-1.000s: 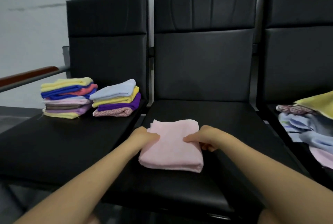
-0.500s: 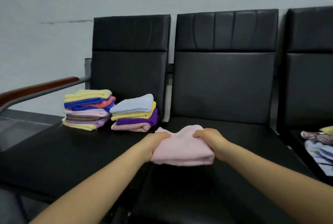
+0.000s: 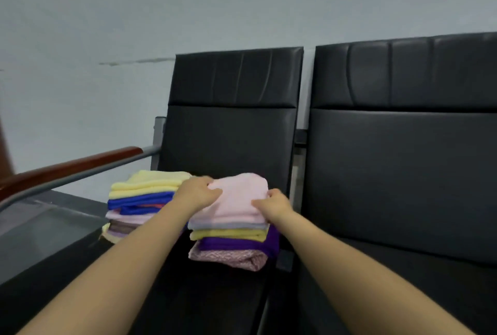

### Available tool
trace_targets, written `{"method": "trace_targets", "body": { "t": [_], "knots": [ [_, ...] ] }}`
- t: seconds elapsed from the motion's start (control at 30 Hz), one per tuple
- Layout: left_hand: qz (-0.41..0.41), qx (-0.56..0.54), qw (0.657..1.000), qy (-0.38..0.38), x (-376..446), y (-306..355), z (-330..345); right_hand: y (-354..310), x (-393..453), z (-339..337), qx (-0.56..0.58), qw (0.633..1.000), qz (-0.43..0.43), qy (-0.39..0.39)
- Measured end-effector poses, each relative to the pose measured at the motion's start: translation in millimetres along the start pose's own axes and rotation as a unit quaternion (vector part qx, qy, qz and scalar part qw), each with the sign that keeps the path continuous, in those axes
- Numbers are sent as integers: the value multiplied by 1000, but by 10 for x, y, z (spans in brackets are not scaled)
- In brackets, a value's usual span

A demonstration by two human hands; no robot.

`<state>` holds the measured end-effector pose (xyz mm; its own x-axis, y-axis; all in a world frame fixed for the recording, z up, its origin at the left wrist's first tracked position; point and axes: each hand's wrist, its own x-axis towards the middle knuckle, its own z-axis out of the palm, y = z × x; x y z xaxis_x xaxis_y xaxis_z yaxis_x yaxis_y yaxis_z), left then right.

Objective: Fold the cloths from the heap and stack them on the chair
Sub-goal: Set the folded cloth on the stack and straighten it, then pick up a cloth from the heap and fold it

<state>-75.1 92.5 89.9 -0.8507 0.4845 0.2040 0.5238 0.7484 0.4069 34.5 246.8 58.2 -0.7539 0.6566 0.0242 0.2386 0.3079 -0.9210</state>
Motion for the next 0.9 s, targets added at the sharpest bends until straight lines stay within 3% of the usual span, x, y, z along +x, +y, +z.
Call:
{"method": "trace_targets", "body": {
  "t": [0.07,0.17,0.23,0.37,0.5,0.63,0.8,0.9],
  "knots": [
    [30,55,996,-63,-38,-82,341,209,-36,51,-29,999,13,-26],
    [25,61,998,2,-243,13,443,321,-187,-105,-22,999,4,-24],
    [38,-21,999,29,-457,213,374,338,-405,-372,-19,1000,5,-4],
    [90,-197,976,-4,-1106,895,351,424,-974,-986,20,999,32,19],
    [89,-297,945,-107,-1825,1736,576,677,-1714,-1749,61,996,46,49],
    [70,-382,893,-227,-2519,2669,868,1130,-2320,-2720,90,985,69,133],
    [50,-428,843,-322,-3149,3929,1201,1703,-3010,-4221,11,961,78,264],
    [37,-446,817,-364,-3418,4559,1467,1927,-3366,-4944,-142,924,79,346]
  ]
}}
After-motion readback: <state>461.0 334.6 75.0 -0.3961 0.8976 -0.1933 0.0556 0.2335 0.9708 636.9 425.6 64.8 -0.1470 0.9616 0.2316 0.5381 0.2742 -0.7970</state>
